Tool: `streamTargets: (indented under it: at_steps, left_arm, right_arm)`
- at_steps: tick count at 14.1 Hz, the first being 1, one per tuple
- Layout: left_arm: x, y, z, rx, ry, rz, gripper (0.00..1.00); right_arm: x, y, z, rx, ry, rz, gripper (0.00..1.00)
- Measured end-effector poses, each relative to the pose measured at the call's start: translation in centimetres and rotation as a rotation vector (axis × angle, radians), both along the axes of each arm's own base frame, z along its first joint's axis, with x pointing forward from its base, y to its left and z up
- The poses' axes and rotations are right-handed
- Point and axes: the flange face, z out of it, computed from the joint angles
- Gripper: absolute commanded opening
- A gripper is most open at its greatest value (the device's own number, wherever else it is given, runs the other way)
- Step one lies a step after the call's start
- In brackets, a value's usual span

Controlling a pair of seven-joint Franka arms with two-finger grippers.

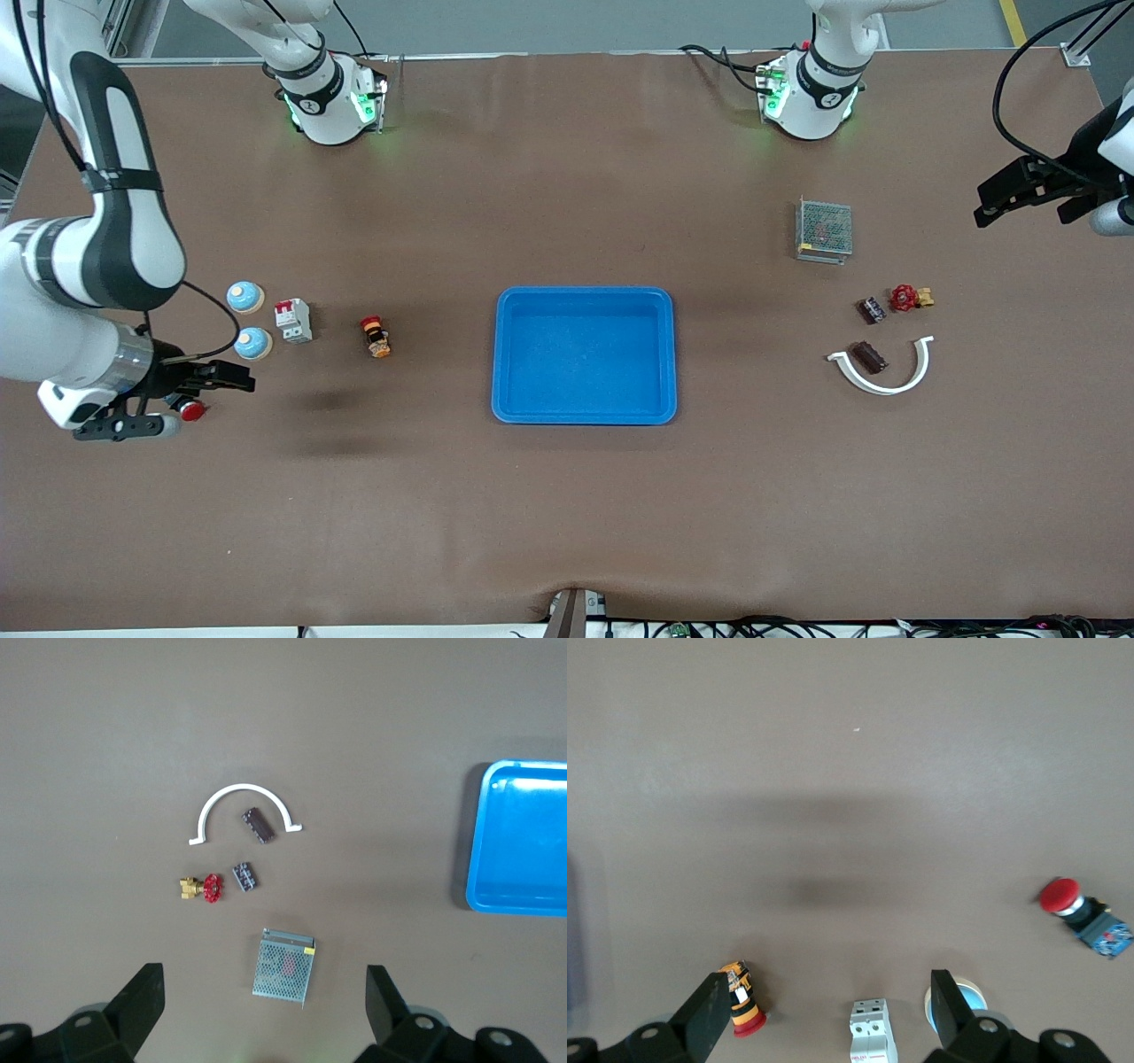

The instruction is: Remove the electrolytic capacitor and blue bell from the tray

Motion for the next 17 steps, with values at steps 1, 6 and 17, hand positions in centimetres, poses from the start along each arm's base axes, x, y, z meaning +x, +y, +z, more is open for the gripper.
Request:
streamTargets:
  at_steps: [1,6,17]
  left_arm:
    - [-0.2,0.0,0.3,0.001,0.000,0.000,1.00]
    - [-0.8,0.2,1.0,0.002,-0.009,0.005,1.00]
    - [-1.9,0.2,1.9,0.005,0.000,0.005,1.00]
  right_arm:
    - [0.7,-0.5,0.2,-0.015,0.006,0.004,1.00]
    - [3.1,-1.3,0.3,-0.082,0.024,0.032,1.00]
    - [2.8,-3.3,9.6,-0.091,0.080,0.012,1.00]
